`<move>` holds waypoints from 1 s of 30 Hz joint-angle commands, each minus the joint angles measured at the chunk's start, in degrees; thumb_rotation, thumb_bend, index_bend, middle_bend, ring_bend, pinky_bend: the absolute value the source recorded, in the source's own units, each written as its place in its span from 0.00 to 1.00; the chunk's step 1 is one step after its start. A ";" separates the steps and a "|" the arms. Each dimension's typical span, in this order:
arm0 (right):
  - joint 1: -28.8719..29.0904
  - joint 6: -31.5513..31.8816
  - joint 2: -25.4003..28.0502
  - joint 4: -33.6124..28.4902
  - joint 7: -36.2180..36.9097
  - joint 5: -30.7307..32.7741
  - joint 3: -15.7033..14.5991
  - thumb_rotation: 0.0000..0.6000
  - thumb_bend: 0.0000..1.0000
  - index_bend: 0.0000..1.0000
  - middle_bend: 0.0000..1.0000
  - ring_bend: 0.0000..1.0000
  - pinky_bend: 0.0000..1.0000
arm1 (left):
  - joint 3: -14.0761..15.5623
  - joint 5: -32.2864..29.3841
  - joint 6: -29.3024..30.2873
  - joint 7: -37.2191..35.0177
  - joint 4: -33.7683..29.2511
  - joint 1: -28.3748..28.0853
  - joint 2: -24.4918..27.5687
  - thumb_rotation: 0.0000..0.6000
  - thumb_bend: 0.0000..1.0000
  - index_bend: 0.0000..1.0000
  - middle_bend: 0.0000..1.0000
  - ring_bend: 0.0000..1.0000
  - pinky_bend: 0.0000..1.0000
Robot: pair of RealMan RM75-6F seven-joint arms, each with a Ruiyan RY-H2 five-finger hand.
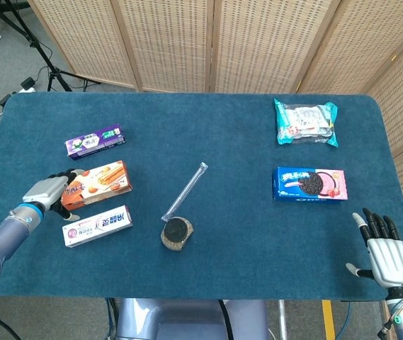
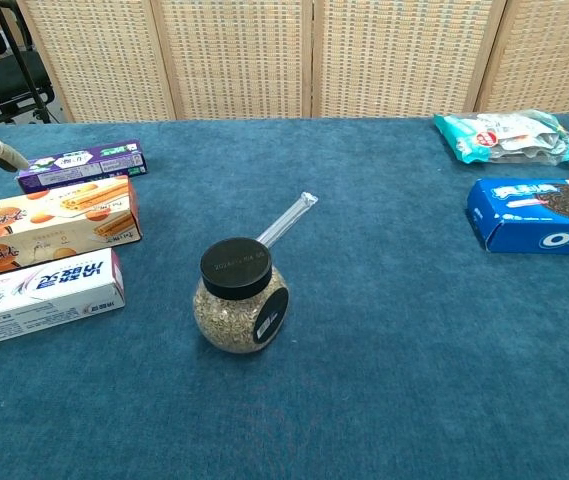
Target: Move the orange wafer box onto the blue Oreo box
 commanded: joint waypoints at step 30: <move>0.64 -2.04 -0.74 0.44 -1.48 2.10 -0.15 1.00 0.00 0.00 0.00 0.00 0.00 | 11.12 2.62 4.71 0.39 12.90 -6.83 -9.14 1.00 0.16 0.00 0.00 0.00 0.00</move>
